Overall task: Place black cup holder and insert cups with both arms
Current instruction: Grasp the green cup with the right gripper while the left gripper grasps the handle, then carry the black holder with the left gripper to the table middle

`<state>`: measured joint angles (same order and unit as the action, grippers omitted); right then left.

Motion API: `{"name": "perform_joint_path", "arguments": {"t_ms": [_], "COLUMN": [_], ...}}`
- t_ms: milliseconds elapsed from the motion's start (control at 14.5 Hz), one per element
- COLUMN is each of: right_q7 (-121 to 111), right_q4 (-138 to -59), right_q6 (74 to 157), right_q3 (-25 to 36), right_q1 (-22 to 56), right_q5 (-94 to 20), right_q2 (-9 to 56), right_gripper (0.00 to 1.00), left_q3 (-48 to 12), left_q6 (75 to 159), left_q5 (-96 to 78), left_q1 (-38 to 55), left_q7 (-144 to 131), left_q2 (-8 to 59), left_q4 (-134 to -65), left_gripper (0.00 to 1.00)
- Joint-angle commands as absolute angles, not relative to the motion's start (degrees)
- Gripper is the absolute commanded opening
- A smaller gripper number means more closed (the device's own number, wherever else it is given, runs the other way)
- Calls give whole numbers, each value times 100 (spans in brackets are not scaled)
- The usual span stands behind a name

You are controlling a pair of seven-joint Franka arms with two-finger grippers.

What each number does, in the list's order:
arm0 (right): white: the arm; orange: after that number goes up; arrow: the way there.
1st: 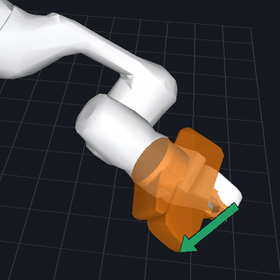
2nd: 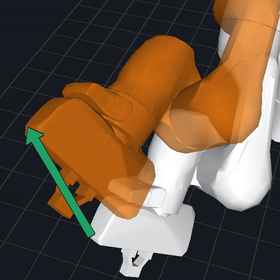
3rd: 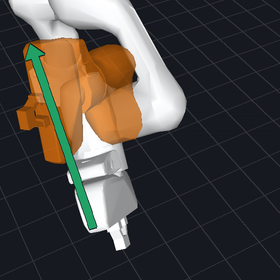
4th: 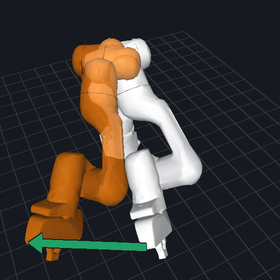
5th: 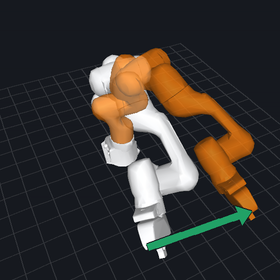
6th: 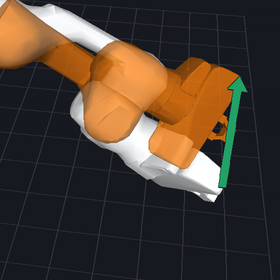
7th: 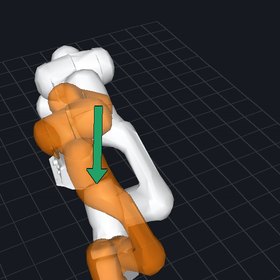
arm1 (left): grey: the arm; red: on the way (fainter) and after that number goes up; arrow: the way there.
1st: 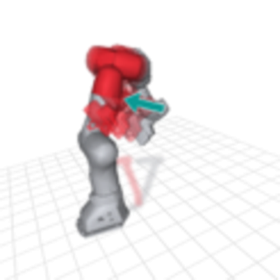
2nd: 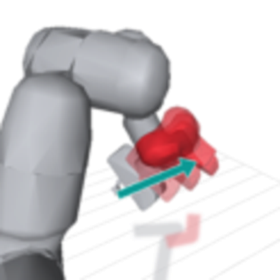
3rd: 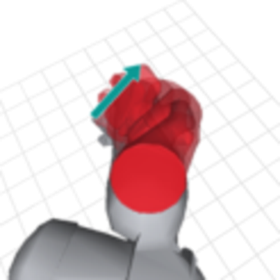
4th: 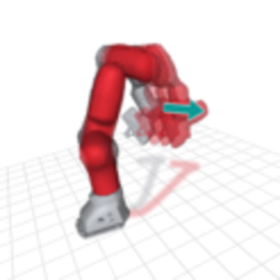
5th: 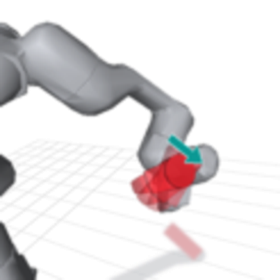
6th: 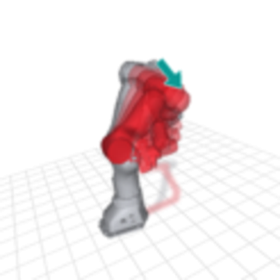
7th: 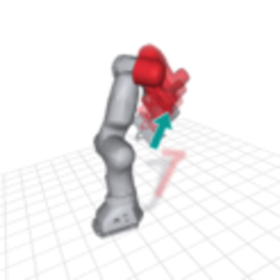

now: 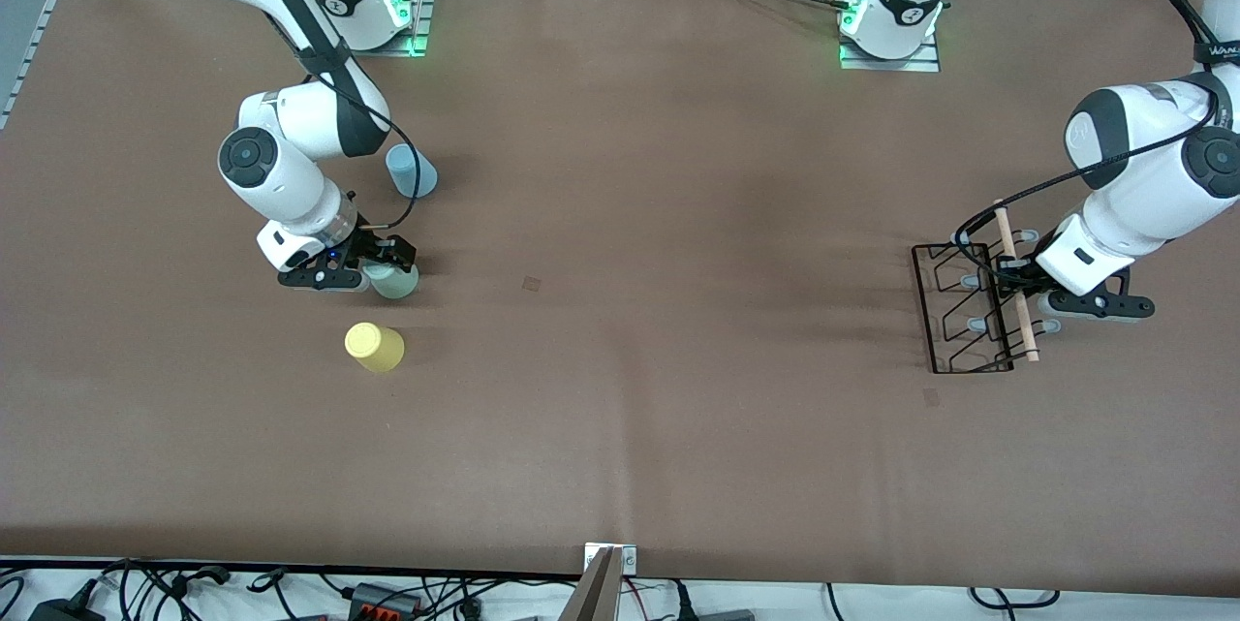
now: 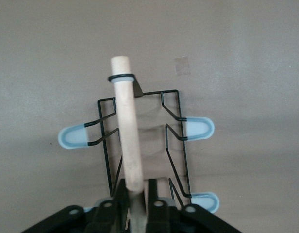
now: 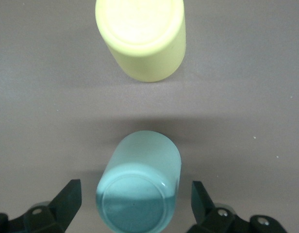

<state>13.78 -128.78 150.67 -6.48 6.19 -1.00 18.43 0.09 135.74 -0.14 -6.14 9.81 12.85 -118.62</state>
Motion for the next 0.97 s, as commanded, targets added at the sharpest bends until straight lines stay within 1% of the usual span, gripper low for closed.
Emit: {"name": "perform_joint_path", "arguments": {"t_ms": [0,69,138,207,276,346,415,553,622,760,899], "right_q7": [1433,1450,1511,1555,1538,1495,1433,1380,1345,1327,1318], "right_q4": [-13043,-13060,-13061,-13052,-13043,-13017,-12947,-12824,-12806,-12797,-12788], "right_q6": [15161,15152,15135,15126,15091,15030,14934,14469,14328,14055,13765], "right_q3": [-633,-633,-633,-633,-633,-633,-633,-633,-624,-633,-642], "right_q1": [650,650,650,650,650,659,668,668,659,659,668], "right_q5": [-141,-141,-141,-141,-141,-132,-106,34,61,62,62], "right_q2": [1802,1802,1802,1793,1767,1732,1653,1399,1250,916,626], "right_gripper": [100,94,56,28,11,0,0,0,0,0,0], "left_q3": [-26,-26,-35,-44,-79,-140,-289,-570,-867,-1430,-1966], "left_q6": [13474,13474,13465,13456,13265,12871,12310,11290,11050,10995,11004], "left_q5": [-18,-18,-18,-18,-18,-18,-18,-70,-79,-79,-79], "left_q1": [-694,-694,-694,-694,-677,-633,-633,-589,-554,-545,-536], "left_q7": [1134,1134,1134,1116,1108,1055,1037,1055,1037,950,198], "left_q2": [1116,1116,1090,1020,950,923,932,940,967,1028,1195], "left_q4": [-11962,-11953,-11927,-11866,-11743,-11525,-11253,-10804,-10636,-10407,-10266], "left_gripper": [4,4,4,4,4,4,5,6,6,6,6]}}
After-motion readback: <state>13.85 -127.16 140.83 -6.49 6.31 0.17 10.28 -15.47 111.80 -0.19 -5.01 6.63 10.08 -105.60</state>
